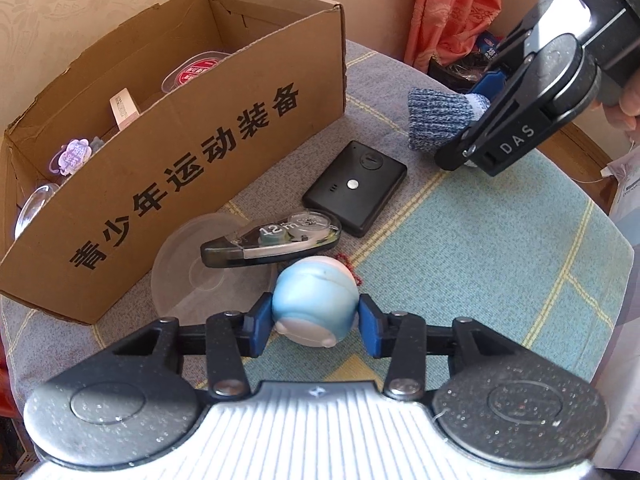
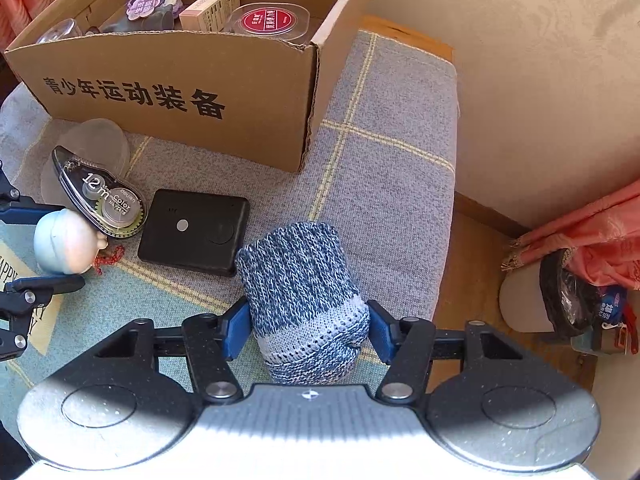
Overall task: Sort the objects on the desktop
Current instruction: 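Grasp the pale-blue round figurine with the left tool while the right tool grasps the blue knit sock, then carry the figurine and sock over the cardboard box with both tools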
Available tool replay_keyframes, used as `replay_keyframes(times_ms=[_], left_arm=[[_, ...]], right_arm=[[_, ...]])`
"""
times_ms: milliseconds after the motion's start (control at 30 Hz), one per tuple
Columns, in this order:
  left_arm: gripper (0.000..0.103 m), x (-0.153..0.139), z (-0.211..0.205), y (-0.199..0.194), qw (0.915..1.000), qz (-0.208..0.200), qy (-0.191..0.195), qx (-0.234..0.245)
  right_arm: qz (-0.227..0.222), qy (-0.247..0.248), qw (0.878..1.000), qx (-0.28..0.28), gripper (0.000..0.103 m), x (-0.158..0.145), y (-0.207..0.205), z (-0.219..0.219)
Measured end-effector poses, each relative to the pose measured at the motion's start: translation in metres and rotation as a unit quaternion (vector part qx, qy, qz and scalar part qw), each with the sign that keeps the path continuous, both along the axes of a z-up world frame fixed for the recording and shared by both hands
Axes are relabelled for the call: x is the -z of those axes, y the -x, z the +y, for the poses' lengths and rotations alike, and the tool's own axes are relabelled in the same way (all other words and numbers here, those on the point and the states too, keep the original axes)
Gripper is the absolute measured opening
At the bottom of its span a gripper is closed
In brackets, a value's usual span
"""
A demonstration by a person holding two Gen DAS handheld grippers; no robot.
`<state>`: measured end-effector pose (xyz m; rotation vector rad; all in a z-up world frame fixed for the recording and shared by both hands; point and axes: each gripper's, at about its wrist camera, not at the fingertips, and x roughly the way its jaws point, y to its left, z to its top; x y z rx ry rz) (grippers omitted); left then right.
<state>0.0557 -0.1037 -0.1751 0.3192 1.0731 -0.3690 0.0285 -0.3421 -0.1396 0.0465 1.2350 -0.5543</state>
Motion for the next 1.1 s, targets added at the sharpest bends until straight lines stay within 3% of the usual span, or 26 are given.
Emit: replay_keyframes(times_ms=[333, 767, 1100], left_arm=[[0.043, -0.039, 0.013, 0.001, 0.9988, 0.018, 0.037, 0.025], [0.043, -0.102, 0.030, -0.010, 0.9957, 0.032, 0.037, 0.078], [0.043, -0.146, 0.042, -0.026, 0.9951, 0.022, 0.054, 0.080]], right_arm=[[-0.009, -0.018, 1.000, 0.018, 0.064, -0.032, 0.005, 0.007], [-0.001, -0.019, 0.999, -0.034, 0.064, -0.081, -0.019, 0.046], [-0.015, -0.006, 0.998, -0.058, 0.064, -0.123, -0.047, 0.064]])
